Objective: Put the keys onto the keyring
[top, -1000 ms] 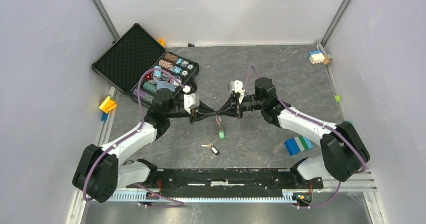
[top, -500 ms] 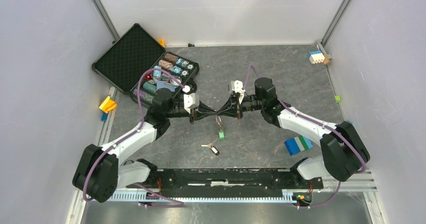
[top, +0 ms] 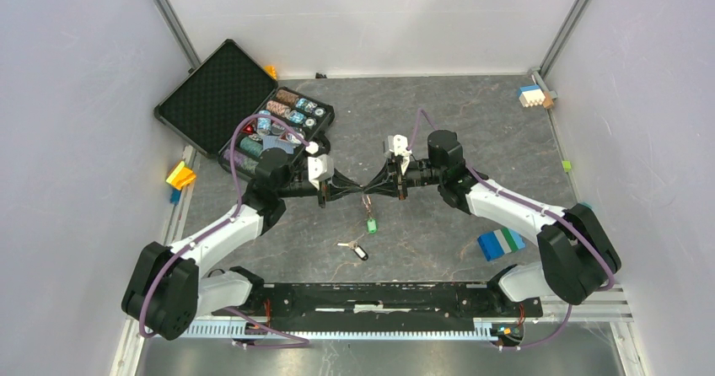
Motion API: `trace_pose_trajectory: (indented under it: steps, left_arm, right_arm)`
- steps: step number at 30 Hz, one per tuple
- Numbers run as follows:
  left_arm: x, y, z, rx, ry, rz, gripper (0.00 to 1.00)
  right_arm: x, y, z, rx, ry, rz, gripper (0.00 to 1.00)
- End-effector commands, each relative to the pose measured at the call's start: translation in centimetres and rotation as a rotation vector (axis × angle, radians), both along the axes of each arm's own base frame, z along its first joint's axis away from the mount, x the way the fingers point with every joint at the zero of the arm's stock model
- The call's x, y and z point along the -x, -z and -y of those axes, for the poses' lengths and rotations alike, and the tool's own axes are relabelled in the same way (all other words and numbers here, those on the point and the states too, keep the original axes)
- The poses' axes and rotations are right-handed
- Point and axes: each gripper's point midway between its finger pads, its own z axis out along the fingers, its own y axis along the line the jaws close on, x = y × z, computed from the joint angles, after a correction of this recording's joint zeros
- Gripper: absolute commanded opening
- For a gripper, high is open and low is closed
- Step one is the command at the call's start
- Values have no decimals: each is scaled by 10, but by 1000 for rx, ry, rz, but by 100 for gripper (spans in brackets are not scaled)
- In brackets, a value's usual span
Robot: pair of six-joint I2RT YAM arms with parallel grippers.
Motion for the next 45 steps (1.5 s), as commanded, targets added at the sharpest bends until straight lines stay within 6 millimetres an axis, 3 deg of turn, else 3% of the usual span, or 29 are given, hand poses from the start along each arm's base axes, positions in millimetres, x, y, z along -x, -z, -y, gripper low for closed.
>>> trace_pose_trajectory:
  steps: [1,5,10,12,19,25,27,31,36,42,45]
  left_arm:
    - [1,-17,2,34,21,40,2]
    - [-3,-16,0,27,-23,3,2]
    - [-6,-13,-7,-31,-82,-39,2]
    - [-7,-15,-12,-48,-108,-29,2]
    - [-21,-47,-27,-26,-232,3,2]
    - [-34,-72,-36,-11,-278,-3,2]
    - [-33,-78,-37,-3,-263,-15,2]
    - [-22,-85,-38,11,-172,-20,2]
    - [-21,-87,-40,-9,-141,-12,2]
    - [-22,-81,-43,-56,-153,-38,2]
    - [-20,-75,-47,-81,-164,-33,2]
  right_arm:
    - [-2,-11,-1,-35,-9,43,0]
    - [-3,-11,-1,-32,0,39,2]
    - [-13,-9,3,2,35,50,38]
    - [-18,-10,7,11,56,59,46]
    - [-34,-19,28,79,157,179,65]
    - [-22,-8,41,147,141,222,78]
    - [-16,1,45,176,130,191,90]
    - [-10,15,48,206,130,117,98]
    - [-21,17,56,256,218,80,98]
    - [-31,-9,82,261,358,307,98]
    - [-36,-19,93,232,465,330,98]
